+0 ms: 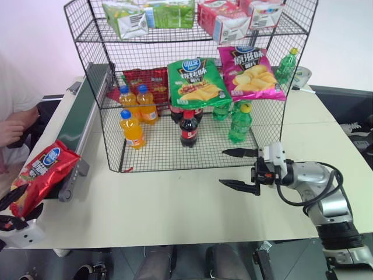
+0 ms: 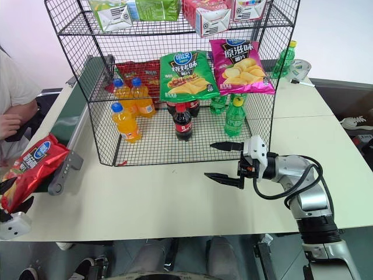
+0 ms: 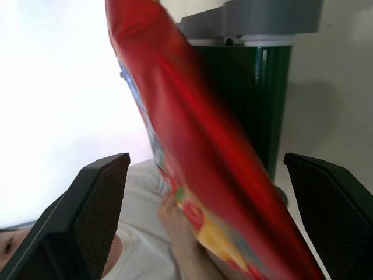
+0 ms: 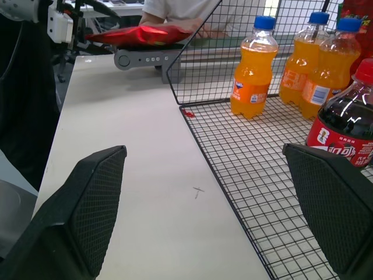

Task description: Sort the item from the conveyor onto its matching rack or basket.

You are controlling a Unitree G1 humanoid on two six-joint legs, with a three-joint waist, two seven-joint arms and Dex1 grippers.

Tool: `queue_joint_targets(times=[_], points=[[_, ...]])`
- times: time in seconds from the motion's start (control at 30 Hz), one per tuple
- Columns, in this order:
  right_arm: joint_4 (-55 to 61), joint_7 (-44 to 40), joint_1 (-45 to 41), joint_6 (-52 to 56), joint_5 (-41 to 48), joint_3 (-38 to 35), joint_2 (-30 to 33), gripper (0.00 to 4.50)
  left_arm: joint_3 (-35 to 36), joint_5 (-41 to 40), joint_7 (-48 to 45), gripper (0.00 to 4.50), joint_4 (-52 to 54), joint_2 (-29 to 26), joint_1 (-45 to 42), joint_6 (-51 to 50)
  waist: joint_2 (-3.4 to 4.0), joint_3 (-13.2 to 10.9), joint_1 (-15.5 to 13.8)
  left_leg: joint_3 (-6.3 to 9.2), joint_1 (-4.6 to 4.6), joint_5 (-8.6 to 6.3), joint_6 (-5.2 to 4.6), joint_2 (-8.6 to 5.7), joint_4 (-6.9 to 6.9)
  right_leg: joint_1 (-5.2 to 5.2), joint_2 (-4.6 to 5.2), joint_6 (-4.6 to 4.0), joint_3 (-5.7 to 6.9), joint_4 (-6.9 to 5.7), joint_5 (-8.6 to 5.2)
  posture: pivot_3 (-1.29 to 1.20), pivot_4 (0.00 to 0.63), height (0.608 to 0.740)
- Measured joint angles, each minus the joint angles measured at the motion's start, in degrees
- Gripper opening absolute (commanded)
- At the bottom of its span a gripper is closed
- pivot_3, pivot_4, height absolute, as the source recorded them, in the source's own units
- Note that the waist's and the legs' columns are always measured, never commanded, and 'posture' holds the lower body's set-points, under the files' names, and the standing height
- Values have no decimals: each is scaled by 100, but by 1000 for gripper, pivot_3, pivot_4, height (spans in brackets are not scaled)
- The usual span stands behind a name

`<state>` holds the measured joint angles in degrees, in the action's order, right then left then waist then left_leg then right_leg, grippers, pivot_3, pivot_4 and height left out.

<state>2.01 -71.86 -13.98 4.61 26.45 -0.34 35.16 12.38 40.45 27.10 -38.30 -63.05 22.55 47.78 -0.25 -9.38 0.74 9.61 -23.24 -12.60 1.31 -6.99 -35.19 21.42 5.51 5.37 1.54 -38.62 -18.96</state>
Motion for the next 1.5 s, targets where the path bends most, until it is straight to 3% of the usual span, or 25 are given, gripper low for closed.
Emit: queue_joint_targets(times=[0.03, 0.27, 0.53, 0.67, 1.0, 1.23, 1.5], points=[[-1, -2, 0, 0, -22, -1, 1, 4500, -1, -70, -22, 3674, -14, 0, -30, 28, 0, 0, 1, 0, 0, 0, 0, 0, 0, 0, 0, 0, 0, 0, 0, 0, 150, 740], [-118, -14, -5, -17, -53, -59, 70, 4500, 5, -646, -368, 60, -78, 1, -40, 331, -1, 0, 2, 0, 0, 0, 0, 0, -1, 0, 1, 0, -1, 0, 0, 0, 150, 740], [-138, 3, -14, -110, -67, -58, 95, 4500, 99, -736, -317, 19, 157, 1, 328, 369, -2, 1, 3, -1, 0, 0, 0, 0, -2, 0, 0, 0, -3, -2, 0, 0, 150, 740], [-233, 2, -76, -125, -94, -53, 89, 4500, 511, -796, -356, 19, 741, 1, 795, 478, -6, 4, 1, -2, 1, 0, 0, 0, -3, -1, 1, 0, -4, -1, 0, 0, 150, 740], [-519, -103, -236, -250, -120, -39, 75, 4500, 2250, -1189, -1605, 19, 3829, 756, 1725, 151, -6, 5, -7, -8, -2, 0, 0, 1, -4, -1, 4, -2, -7, 2, -1, 0, 150, 740], [-749, -371, -334, -342, 201, -302, 79, 4500, 2333, -1178, -2556, 19, 5165, 1273, 1550, 26, -4, 4, -11, -9, -3, 0, 0, 1, -4, -2, 3, -2, -7, 4, -1, 0, 150, 740], [-745, -455, -368, -278, 420, -464, 58, 4500, 2027, -1193, -3321, 19, 5962, 1483, 435, -375, -4, 4, 0, -9, -2, 0, 0, 1, -6, -2, 1, -2, -6, 5, -1, 0, 150, 740]])
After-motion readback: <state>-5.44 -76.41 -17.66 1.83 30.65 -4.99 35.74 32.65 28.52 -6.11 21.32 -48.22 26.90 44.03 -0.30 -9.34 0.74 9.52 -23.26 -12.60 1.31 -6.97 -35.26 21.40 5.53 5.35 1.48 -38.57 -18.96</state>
